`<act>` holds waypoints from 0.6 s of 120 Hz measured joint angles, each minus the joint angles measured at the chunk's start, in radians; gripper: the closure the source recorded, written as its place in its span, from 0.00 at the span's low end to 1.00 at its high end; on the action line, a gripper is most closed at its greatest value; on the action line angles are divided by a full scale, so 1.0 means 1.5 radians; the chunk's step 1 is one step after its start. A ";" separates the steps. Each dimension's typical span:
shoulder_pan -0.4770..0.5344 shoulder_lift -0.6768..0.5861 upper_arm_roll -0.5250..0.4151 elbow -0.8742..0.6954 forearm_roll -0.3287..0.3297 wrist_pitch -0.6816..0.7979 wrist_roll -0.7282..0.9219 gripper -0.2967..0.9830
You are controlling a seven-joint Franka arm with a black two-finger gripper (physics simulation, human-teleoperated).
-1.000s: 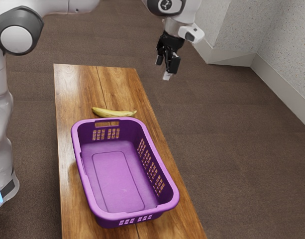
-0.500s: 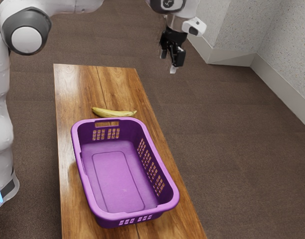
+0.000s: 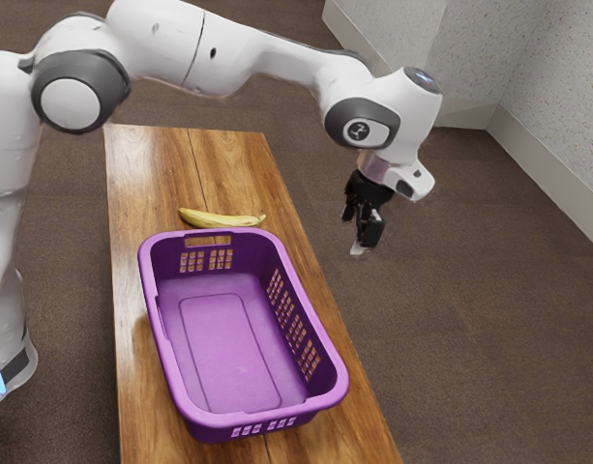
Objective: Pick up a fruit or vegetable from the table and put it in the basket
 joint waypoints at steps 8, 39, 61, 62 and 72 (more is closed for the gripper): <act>0.000 -0.011 0.044 -0.021 -0.015 0.013 0.009 0.23; 0.002 -0.029 0.106 -0.047 -0.037 0.031 0.050 0.23; 0.019 -0.004 0.108 -0.087 -0.052 0.050 0.074 0.23; 0.020 -0.004 0.108 -0.094 -0.053 0.053 0.075 0.23; 0.026 -0.020 0.109 -0.157 -0.058 0.084 0.085 0.23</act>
